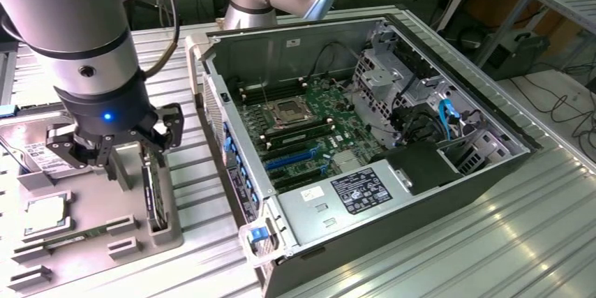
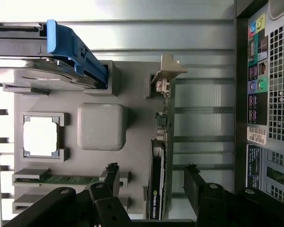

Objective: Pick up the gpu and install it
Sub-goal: 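Pick up the gpu and move the gpu toward the slot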

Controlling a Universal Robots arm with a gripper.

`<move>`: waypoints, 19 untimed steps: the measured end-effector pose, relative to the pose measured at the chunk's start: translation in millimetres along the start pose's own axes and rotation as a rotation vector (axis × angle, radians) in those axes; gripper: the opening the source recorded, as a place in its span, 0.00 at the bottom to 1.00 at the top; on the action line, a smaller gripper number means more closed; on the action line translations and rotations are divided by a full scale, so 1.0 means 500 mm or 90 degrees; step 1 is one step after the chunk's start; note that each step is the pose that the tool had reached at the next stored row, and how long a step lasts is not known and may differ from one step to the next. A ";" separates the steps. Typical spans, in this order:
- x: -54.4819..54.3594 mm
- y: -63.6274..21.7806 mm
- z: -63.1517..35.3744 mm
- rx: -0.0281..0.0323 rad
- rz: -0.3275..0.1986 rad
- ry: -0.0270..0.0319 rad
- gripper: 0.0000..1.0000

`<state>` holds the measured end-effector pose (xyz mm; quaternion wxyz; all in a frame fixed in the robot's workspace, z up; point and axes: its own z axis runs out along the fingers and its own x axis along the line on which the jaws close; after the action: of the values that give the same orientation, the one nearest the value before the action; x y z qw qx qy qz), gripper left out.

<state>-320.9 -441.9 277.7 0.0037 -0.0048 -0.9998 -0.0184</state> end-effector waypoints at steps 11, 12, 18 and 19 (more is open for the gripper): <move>-0.001 -0.002 0.027 0.0000 0.000 0.0003 0.66; -0.001 -0.002 0.029 0.0000 0.000 0.0002 0.66; -0.001 -0.008 0.049 0.0000 0.000 0.0000 0.66; -0.001 -0.009 0.053 0.0000 -0.001 0.0000 0.66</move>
<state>-320.5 -445.2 251.1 0.0037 -0.0044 -0.9998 -0.0184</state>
